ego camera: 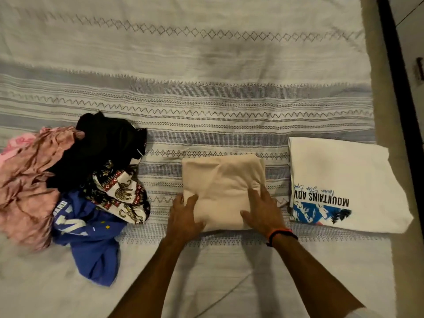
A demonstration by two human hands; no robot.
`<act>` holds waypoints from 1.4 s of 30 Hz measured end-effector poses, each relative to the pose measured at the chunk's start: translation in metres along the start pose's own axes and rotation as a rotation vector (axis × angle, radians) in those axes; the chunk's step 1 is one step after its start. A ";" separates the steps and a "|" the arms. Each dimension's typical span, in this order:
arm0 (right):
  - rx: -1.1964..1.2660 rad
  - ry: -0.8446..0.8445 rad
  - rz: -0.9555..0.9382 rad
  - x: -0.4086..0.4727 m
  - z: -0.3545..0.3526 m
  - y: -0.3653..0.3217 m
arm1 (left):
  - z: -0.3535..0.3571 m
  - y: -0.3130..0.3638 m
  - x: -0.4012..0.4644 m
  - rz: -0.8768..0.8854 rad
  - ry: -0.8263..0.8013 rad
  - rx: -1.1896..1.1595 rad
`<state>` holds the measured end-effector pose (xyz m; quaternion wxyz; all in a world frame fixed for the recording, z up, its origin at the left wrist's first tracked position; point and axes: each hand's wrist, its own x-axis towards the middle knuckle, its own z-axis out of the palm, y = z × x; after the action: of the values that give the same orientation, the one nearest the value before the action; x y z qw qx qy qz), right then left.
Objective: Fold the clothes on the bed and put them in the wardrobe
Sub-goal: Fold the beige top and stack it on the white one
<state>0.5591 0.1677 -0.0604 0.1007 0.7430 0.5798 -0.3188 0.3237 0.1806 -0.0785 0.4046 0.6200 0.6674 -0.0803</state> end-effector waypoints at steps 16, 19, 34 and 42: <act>0.820 0.124 0.456 0.033 -0.012 0.012 | -0.017 0.020 0.026 -0.359 0.132 -0.926; 0.915 0.115 0.460 0.035 -0.012 0.012 | -0.019 0.025 0.026 -0.330 0.139 -0.995; 1.003 0.304 0.206 -0.012 -0.076 0.030 | -0.050 0.115 -0.018 -0.194 0.148 -1.140; 1.014 0.445 0.260 -0.044 -0.148 0.128 | -0.034 0.233 -0.039 -0.101 0.026 -1.179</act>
<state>0.7254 0.1703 0.0521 -0.3545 0.8129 0.2654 -0.3782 0.5134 0.2228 0.0607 0.6684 0.2589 0.6328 0.2928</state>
